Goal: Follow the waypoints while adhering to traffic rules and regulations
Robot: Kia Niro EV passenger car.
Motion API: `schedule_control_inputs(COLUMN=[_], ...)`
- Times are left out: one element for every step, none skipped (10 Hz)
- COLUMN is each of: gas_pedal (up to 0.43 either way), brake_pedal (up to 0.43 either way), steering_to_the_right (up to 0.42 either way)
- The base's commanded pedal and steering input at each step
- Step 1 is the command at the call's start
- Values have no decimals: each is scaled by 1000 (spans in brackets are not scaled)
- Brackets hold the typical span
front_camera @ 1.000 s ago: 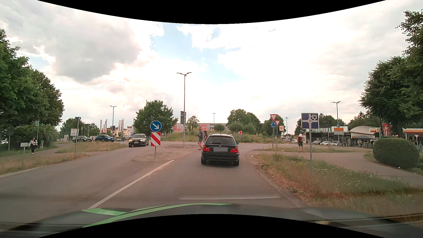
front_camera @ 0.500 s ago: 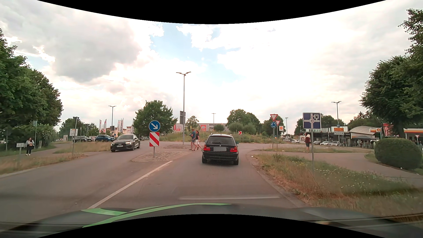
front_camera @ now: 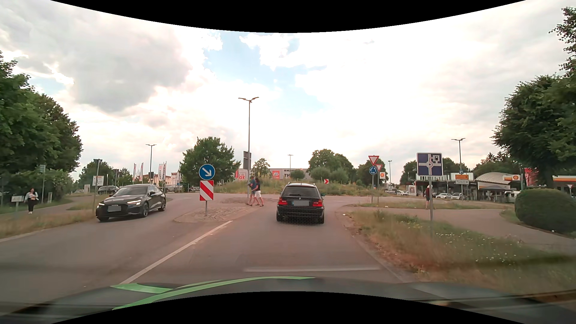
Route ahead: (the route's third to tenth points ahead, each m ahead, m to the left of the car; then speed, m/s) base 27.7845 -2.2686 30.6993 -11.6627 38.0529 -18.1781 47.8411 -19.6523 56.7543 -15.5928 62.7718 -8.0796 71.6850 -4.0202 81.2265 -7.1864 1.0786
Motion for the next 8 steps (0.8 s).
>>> schedule_control_inputs(gas_pedal=[177,177,177,189,220,228,240,240], brake_pedal=[0,0,0,0,0,0,0,0], steering_to_the_right=[35,31,28,23,20,19,18,18])
